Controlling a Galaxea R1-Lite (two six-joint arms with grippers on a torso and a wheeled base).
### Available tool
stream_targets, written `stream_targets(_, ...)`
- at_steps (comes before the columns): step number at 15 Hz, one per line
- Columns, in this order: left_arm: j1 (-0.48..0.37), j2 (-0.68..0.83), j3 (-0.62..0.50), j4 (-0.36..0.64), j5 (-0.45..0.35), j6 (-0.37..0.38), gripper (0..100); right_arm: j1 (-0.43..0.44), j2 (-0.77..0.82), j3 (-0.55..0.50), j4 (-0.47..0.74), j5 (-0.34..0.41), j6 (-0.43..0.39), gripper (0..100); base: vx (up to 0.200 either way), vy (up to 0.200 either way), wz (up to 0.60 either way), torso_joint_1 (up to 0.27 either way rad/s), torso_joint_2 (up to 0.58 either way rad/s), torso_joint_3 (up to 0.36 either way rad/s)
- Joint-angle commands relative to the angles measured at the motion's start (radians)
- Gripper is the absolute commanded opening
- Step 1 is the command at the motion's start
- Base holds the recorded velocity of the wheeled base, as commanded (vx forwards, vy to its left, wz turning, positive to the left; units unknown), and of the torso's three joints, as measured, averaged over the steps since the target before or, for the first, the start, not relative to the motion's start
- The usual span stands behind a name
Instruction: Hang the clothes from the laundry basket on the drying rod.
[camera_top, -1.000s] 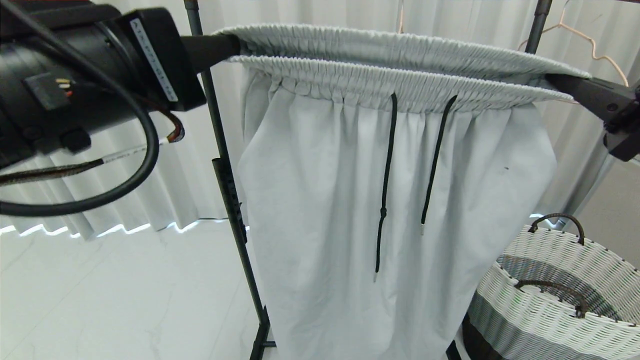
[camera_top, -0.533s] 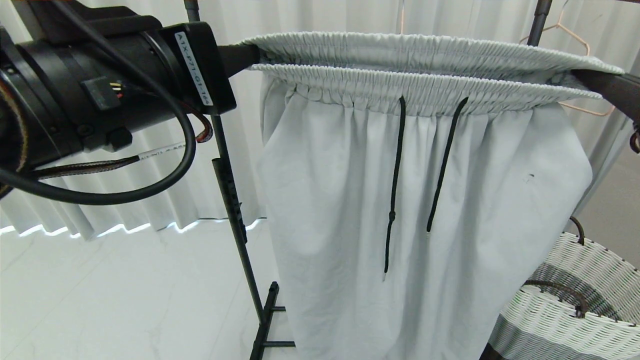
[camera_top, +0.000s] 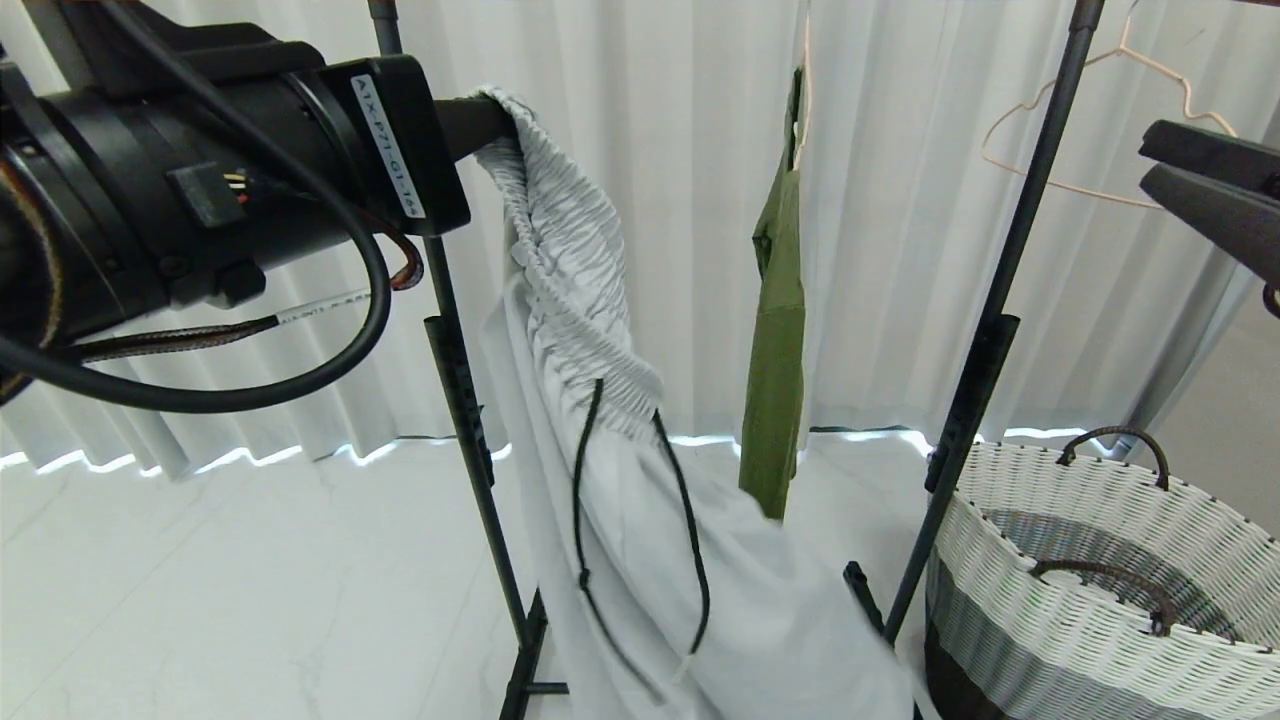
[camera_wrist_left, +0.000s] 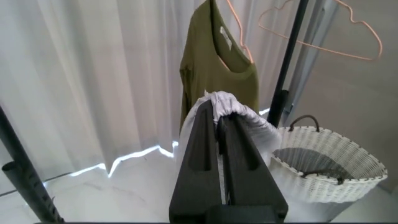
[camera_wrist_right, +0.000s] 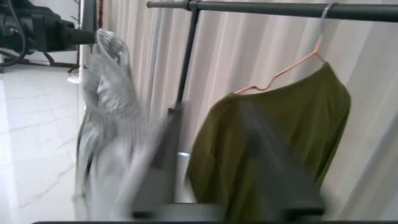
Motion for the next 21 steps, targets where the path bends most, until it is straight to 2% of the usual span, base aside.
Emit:
stream_targets(1, 0.000, -0.001, -0.001, -0.001, -0.003, 0.001, 0, 0.001, 0.001, 0.006, -0.001, 0.001, 0.000, 100, 0.000, 0.000, 0.00, 0.000, 0.00, 0.000)
stream_targets(3, 0.009, -0.012, 0.016, -0.001, 0.008, 0.001, 0, -0.026, 0.001, 0.023, -0.001, -0.007, -0.002, 100, 0.000, 0.000, 0.00, 0.000, 0.00, 0.000)
stream_targets(5, 0.074, -0.084, 0.110, 0.001, 0.031, 0.007, 0, -0.150, -0.005, 0.067, 0.030, -0.001, -0.006, 100, 0.000, 0.000, 0.00, 0.000, 0.00, 0.000)
stream_targets(7, 0.175, -0.174, 0.255, 0.001, 0.031, 0.045, 0, -0.265, -0.036, 0.131, 0.143, -0.003, -0.008, 100, 0.000, 0.000, 0.00, 0.000, 0.00, 0.000)
stream_targets(9, 0.246, -0.245, 0.370, 0.002, 0.031, 0.061, 0, -0.320, -0.065, 0.171, 0.285, -0.007, -0.035, 100, 0.000, 0.000, 0.00, 0.000, 0.00, 0.000)
stream_targets(11, 0.258, -0.277, 0.420, 0.001, 0.031, 0.059, 0, -0.363, -0.065, 0.173, 0.424, -0.009, -0.103, 100, 0.000, 0.000, 0.00, 0.000, 0.00, 0.000)
stream_targets(13, 0.270, -0.278, 0.436, 0.001, 0.031, 0.054, 0, -0.384, -0.047, 0.147, 0.522, -0.022, -0.128, 100, 0.000, 0.000, 0.00, 0.000, 0.00, 0.000)
stream_targets(14, 0.275, -0.277, 0.441, 0.001, 0.029, 0.053, 0, -0.383, -0.034, 0.145, 0.525, -0.067, -0.129, 100, 0.000, 0.000, 0.00, 0.000, 0.00, 0.000)
stream_targets(15, 0.275, -0.274, 0.441, 0.001, 0.029, 0.053, 0, -0.381, -0.017, 0.136, 0.529, -0.142, -0.128, 100, 0.000, 0.000, 0.00, 0.000, 0.00, 0.000)
stream_targets(16, 0.275, -0.274, 0.441, 0.001, 0.029, 0.053, 0, -0.381, -0.014, 0.135, 0.529, -0.153, -0.128, 100, 0.000, 0.000, 0.00, 0.000, 0.00, 0.000)
stream_targets(17, 0.275, -0.272, 0.438, 0.001, 0.029, 0.054, 0, -0.375, 0.007, 0.133, 0.533, -0.280, -0.137, 100, 0.000, 0.000, 0.00, 0.000, 0.00, 0.000)
stream_targets(20, 0.293, -0.272, 0.439, 0.001, 0.031, 0.053, 0, -0.375, 0.003, 0.162, 0.533, -0.371, -0.187, 100, 0.000, 0.000, 0.00, 0.000, 0.00, 0.000)
stream_targets(21, 0.321, -0.277, 0.443, 0.001, 0.031, 0.054, 0, -0.375, -0.010, 0.185, 0.533, -0.446, -0.223, 100, 0.000, 0.000, 0.00, 0.000, 0.00, 0.000)
